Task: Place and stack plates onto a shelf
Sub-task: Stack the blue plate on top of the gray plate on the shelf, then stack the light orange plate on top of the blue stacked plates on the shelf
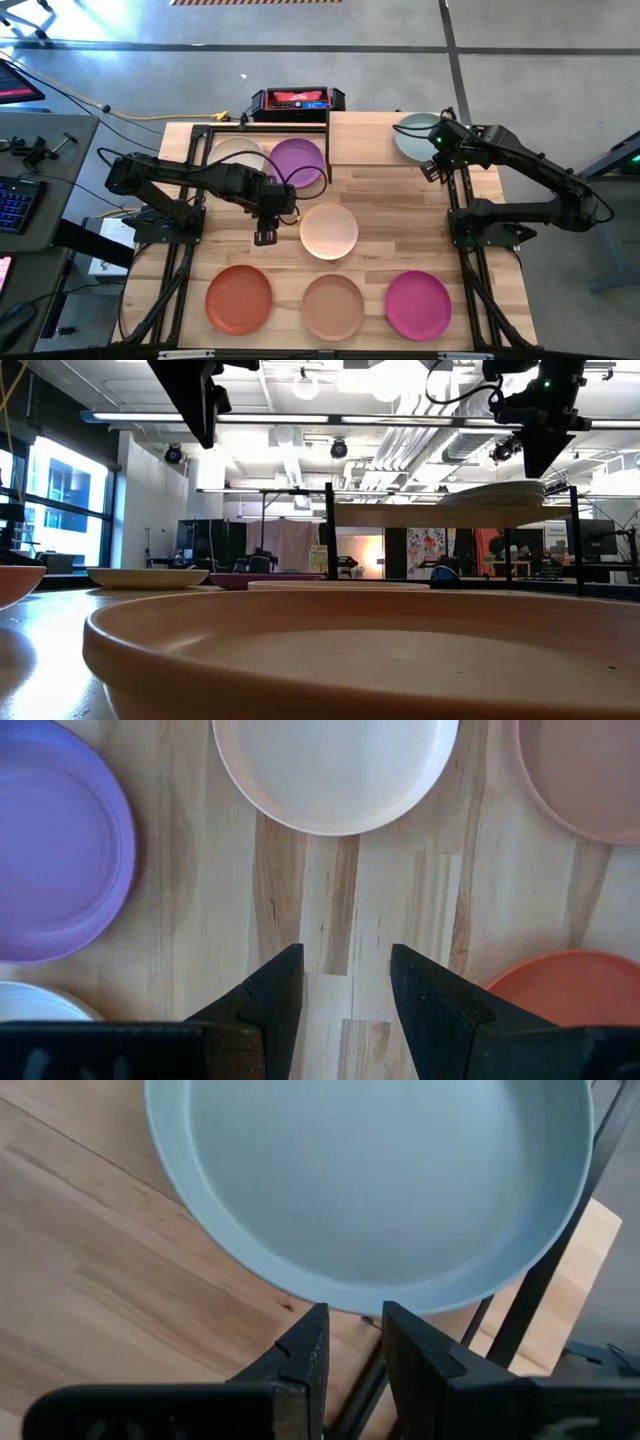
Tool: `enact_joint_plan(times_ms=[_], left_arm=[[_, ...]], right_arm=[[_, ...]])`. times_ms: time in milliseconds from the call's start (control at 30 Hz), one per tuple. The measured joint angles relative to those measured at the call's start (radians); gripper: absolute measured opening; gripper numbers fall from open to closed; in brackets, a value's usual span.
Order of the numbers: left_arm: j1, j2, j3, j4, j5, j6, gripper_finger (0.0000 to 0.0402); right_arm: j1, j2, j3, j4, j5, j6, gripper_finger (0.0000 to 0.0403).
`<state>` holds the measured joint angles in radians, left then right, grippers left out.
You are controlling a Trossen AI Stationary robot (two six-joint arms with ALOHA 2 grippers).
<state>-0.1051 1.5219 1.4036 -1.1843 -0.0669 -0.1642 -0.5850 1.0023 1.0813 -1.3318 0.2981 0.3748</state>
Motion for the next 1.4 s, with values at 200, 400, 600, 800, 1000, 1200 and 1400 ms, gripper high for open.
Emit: enact_joint_plan(times_ms=[200,400,600,800,1000,1200,1400], left_arm=[[0.000,0.000,0.000,0.000,0.000,0.001,0.0140],[0.000,0.000,0.000,0.000,0.000,0.009,0.0140],[0.000,0.000,0.000,0.000,0.000,0.010,0.0140],[0.000,0.000,0.000,0.000,0.000,0.010,0.0140],[0.000,0.000,0.000,0.000,0.000,0.010,0.0140],[0.000,0.000,0.000,0.000,0.000,0.010,0.0140],[0.000,0.000,0.000,0.000,-0.001,0.009,0.0140]], right_arm=[[0.000,0.011,0.000,-0.004,0.009,0.017,0.0075],[0.000,0.053,0.000,-0.003,0.010,0.020,0.0075],[0.000,0.059,0.000,0.048,0.012,0.004,0.0075],[0.000,0.059,0.003,0.027,0.051,-0.014,0.0075],[-0.027,0.058,0.055,-0.020,0.141,-0.020,0.0075],[-0.161,0.058,0.059,-0.019,0.144,-0.092,0.0075],[-0.252,0.058,0.059,-0.019,0.017,-0.129,0.0075]])
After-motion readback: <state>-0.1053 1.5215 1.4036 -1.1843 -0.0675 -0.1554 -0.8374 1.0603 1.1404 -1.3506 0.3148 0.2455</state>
